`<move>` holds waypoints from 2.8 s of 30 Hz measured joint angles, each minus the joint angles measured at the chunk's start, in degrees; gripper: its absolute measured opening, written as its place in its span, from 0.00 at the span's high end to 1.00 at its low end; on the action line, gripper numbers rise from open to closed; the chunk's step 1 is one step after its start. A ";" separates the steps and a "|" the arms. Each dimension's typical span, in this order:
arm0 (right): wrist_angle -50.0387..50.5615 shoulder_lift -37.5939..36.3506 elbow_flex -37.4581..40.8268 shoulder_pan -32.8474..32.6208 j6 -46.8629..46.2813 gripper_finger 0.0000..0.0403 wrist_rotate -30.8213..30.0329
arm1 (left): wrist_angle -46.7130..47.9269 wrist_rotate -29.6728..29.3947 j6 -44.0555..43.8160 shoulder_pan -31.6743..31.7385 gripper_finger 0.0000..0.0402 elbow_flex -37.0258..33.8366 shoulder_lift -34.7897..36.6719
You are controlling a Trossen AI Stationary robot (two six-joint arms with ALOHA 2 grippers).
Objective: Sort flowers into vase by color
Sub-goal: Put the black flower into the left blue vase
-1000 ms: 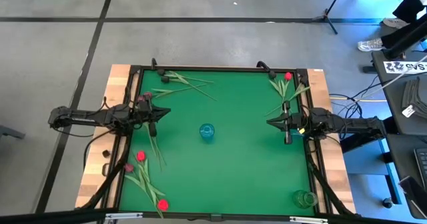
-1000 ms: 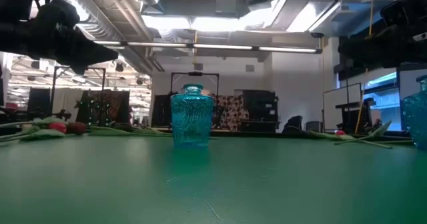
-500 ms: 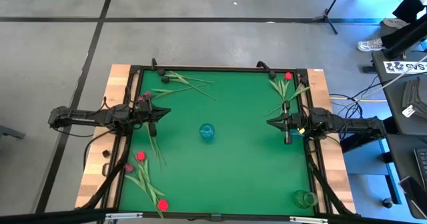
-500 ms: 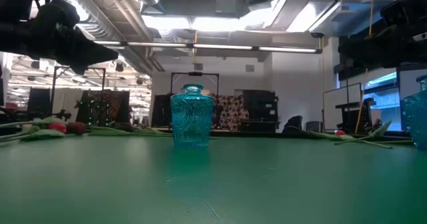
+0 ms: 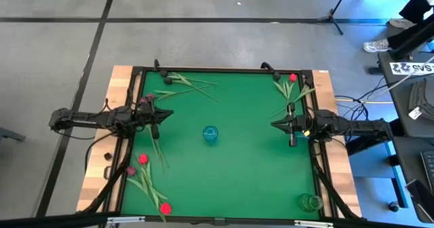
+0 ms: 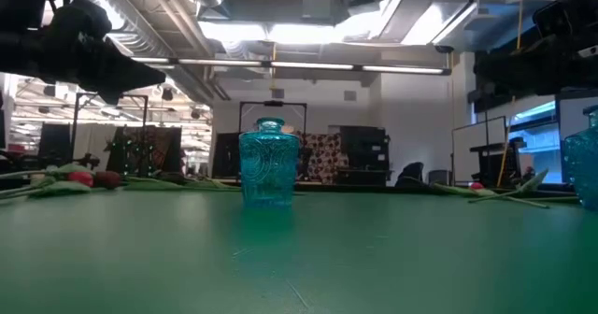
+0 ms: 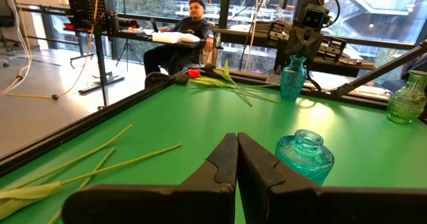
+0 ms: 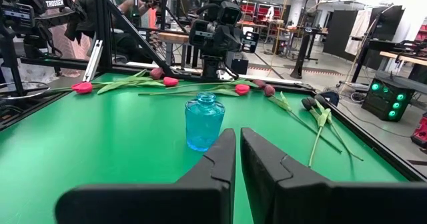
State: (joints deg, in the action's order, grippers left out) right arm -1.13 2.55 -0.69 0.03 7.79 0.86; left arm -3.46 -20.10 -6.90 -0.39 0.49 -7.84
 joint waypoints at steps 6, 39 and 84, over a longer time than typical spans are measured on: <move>0.01 0.00 -0.01 0.00 -0.02 0.94 0.00 | -0.32 -0.01 -0.20 -0.01 1.00 0.00 -0.01; 0.01 -0.02 -0.02 0.00 -0.01 0.94 -0.01 | -45.53 -17.05 -25.93 3.69 1.00 0.00 -25.65; 0.00 -0.02 -0.02 0.00 0.00 0.94 0.04 | -49.37 -6.11 -33.13 5.95 1.00 12.68 -46.04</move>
State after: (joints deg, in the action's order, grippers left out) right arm -1.12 2.52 -0.71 0.03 7.79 0.90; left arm -52.83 -26.21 -40.02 5.55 13.18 -53.88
